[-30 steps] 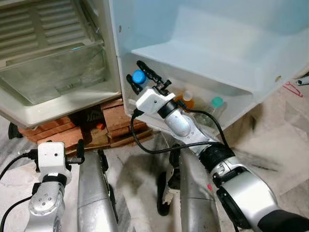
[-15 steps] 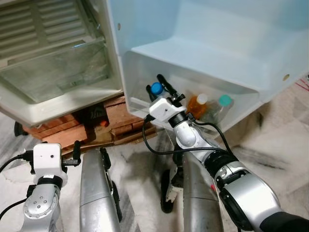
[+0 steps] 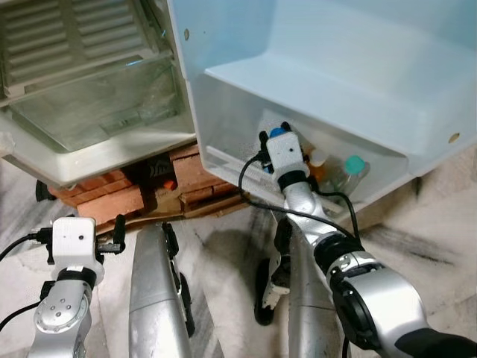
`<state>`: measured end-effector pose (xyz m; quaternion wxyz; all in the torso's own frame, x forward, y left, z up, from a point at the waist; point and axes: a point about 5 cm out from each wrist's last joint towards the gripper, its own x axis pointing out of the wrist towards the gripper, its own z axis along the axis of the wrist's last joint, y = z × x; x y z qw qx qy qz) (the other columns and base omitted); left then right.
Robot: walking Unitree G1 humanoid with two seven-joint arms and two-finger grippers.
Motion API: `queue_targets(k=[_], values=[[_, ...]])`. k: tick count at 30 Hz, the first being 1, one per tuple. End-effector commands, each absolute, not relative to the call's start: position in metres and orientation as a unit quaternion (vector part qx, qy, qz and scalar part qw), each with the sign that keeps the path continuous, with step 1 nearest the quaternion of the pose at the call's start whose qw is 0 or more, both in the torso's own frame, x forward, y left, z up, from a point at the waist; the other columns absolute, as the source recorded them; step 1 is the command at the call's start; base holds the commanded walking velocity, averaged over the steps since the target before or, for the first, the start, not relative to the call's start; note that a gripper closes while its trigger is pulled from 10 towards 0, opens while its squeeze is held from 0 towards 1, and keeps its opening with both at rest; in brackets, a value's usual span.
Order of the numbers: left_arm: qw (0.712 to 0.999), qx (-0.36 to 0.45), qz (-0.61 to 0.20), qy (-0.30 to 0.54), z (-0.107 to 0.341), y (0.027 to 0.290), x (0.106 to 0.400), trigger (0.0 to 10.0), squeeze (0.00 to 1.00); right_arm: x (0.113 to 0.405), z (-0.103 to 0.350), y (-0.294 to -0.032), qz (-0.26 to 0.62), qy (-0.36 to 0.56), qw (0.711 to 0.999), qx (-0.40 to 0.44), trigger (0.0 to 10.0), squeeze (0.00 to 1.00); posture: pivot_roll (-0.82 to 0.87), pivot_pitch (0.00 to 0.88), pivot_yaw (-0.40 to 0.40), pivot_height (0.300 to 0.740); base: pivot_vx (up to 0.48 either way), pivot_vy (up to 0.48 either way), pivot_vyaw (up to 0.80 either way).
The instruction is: Restocking fridge
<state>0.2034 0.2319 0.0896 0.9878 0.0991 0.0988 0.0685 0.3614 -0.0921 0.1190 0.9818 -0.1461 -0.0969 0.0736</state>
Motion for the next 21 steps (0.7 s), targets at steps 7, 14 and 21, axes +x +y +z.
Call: queue_targets(k=[7,14,21], values=[[0.986,0.098,0.064,0.118,0.079,0.232,0.212,10.0,0.00,0.368,0.135,-0.093,0.119,-0.112,0.979,-0.124,10.0,1.00,0.17,0.278,-0.031,0.508,0.000,0.000,0.00],[0.988,0.092,0.063,0.107,0.077,0.227,0.227,10.0,0.00,0.372,0.174,-0.087,0.197,-0.189,0.957,-0.100,10.0,1.00,0.13,0.216,-0.040,0.508,0.000,0.000,0.00],[0.988,0.088,0.062,0.109,0.070,0.226,0.231,10.0,0.00,0.355,0.172,-0.090,0.253,-0.192,0.946,-0.064,10.0,1.00,0.10,0.159,-0.038,0.508,0.000,0.000,0.00]])
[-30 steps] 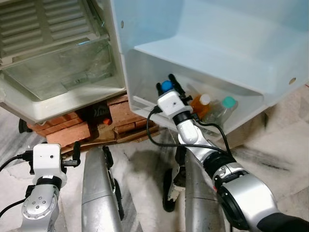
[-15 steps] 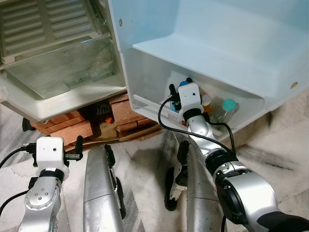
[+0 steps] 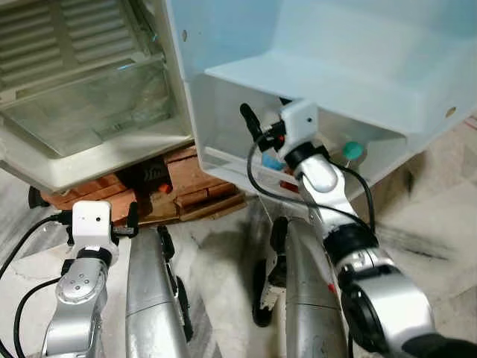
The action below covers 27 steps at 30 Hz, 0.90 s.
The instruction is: Restocking fridge
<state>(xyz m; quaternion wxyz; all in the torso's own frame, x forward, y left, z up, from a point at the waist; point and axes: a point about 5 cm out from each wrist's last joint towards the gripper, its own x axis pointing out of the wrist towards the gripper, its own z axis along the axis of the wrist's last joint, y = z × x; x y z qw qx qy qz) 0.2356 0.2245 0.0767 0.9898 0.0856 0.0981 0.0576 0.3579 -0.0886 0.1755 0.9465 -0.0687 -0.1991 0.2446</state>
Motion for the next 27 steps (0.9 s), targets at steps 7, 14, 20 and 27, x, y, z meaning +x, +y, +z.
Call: queue_targets(k=[7,14,20,27], values=[[0.989,0.084,0.062,0.108,0.064,0.225,0.234,10.0,0.00,0.326,0.152,-0.112,0.209,-0.167,0.963,-0.016,10.0,1.00,0.09,0.106,-0.028,0.508,0.000,0.000,0.00],[0.993,0.066,0.050,0.088,0.068,0.212,0.245,10.0,0.00,0.280,0.110,-0.131,0.086,-0.081,0.993,0.008,10.0,0.00,0.07,0.079,-0.013,0.508,0.000,0.000,0.00],[0.994,0.061,0.027,0.088,0.063,0.202,0.248,10.0,0.00,0.271,0.113,-0.133,0.089,-0.102,0.990,-0.034,10.0,0.00,0.04,0.058,-0.009,0.523,0.000,0.000,0.00],[0.994,0.072,0.015,0.079,0.063,0.199,0.253,10.0,0.00,0.277,0.119,-0.138,0.081,-0.092,0.992,-0.028,10.0,0.00,0.04,0.040,-0.005,0.573,0.000,0.000,0.00]])
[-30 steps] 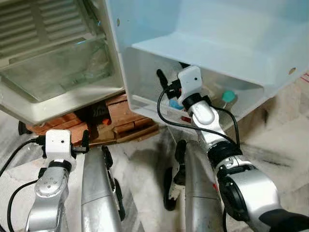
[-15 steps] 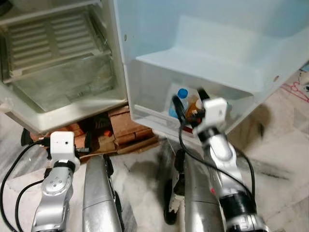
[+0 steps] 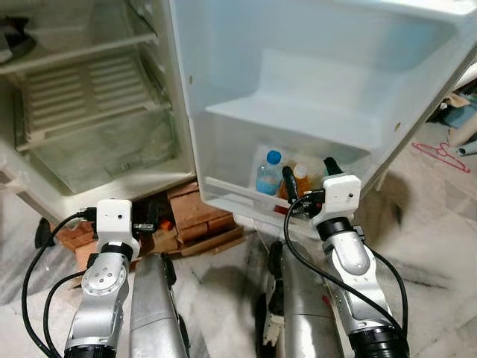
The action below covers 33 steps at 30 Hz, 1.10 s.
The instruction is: Restocking fridge
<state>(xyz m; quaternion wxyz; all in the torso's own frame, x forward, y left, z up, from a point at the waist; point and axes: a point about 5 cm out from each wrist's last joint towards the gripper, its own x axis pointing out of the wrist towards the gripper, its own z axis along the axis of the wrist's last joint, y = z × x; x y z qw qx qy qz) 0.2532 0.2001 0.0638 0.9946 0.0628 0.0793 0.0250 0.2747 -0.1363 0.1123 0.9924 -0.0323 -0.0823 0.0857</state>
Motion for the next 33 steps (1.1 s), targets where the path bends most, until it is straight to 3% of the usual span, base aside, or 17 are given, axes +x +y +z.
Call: queue_targets(k=[1,25,33], values=[[0.994,0.074,0.010,0.078,0.062,0.198,0.254,10.0,0.00,0.277,0.119,-0.137,0.078,-0.083,0.993,-0.027,10.0,0.00,0.04,0.030,-0.004,0.583,0.000,0.000,0.00],[0.995,0.061,-0.017,0.072,0.058,0.190,0.265,10.0,0.00,0.278,0.104,-0.146,0.063,-0.029,0.998,0.008,10.0,0.00,0.02,0.000,0.002,0.738,0.000,0.000,0.00],[0.994,0.055,-0.035,0.083,0.052,0.186,0.258,10.0,0.00,0.275,0.093,-0.146,0.075,0.005,0.997,0.013,10.0,0.00,0.02,0.000,-0.005,0.740,0.000,0.000,0.00]])
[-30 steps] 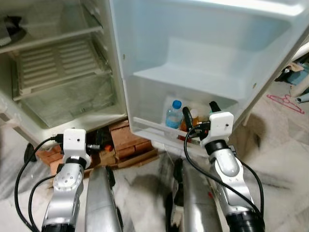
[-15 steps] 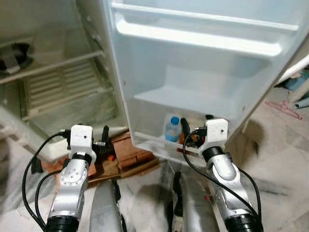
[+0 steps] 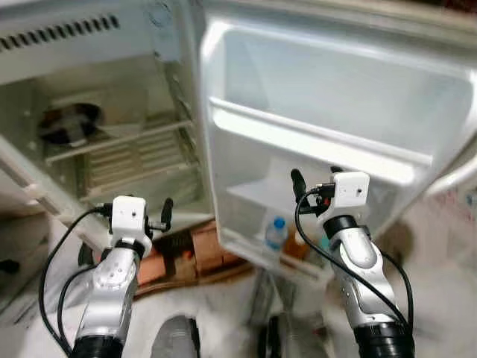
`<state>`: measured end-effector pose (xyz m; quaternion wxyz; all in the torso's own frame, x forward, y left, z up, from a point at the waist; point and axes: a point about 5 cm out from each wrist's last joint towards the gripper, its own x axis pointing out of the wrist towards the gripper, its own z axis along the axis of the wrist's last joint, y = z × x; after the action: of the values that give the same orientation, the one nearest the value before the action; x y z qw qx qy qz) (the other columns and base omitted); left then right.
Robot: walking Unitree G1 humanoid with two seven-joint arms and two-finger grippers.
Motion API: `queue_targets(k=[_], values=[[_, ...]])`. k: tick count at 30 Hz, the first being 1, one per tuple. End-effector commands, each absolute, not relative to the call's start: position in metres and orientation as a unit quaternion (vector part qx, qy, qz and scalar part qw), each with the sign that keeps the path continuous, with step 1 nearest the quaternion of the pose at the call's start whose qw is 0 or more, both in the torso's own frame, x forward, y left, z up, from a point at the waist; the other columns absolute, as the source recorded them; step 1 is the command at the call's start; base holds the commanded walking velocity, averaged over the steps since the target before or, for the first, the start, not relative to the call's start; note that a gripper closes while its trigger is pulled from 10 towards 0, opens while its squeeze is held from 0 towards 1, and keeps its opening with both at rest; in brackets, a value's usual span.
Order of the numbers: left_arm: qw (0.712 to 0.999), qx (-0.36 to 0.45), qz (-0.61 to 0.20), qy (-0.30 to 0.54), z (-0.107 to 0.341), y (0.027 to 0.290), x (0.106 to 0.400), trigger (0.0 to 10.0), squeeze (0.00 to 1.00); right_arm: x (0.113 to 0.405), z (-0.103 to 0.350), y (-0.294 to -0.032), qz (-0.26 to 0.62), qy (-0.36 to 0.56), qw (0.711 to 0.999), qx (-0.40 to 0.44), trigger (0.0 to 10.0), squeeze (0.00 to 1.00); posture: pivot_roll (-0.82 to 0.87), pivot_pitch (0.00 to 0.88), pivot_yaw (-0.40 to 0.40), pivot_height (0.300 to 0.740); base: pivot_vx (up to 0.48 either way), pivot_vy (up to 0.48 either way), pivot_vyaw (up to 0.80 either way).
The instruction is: Restocking fridge
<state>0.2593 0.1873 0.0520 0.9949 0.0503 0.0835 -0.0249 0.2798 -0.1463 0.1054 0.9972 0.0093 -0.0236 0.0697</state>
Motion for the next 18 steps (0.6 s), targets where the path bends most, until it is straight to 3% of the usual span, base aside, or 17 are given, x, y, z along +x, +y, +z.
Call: queue_targets(k=[1,13,18], values=[[0.994,0.057,-0.034,0.083,0.052,0.186,0.258,10.0,0.00,0.275,0.092,-0.145,0.080,0.009,0.997,0.013,10.0,0.00,0.02,0.000,-0.006,0.740,0.000,0.000,0.00],[0.994,0.060,-0.028,0.086,0.051,0.183,0.261,10.0,0.00,0.267,0.071,-0.142,0.114,0.087,0.988,0.059,10.0,0.00,0.02,0.000,-0.009,0.740,0.000,0.000,0.00],[0.994,0.062,-0.030,0.086,0.051,0.181,0.263,10.0,0.00,0.267,0.066,-0.145,0.110,0.104,0.988,0.033,10.0,0.00,0.01,0.000,-0.006,0.740,-0.263,0.000,0.00]])
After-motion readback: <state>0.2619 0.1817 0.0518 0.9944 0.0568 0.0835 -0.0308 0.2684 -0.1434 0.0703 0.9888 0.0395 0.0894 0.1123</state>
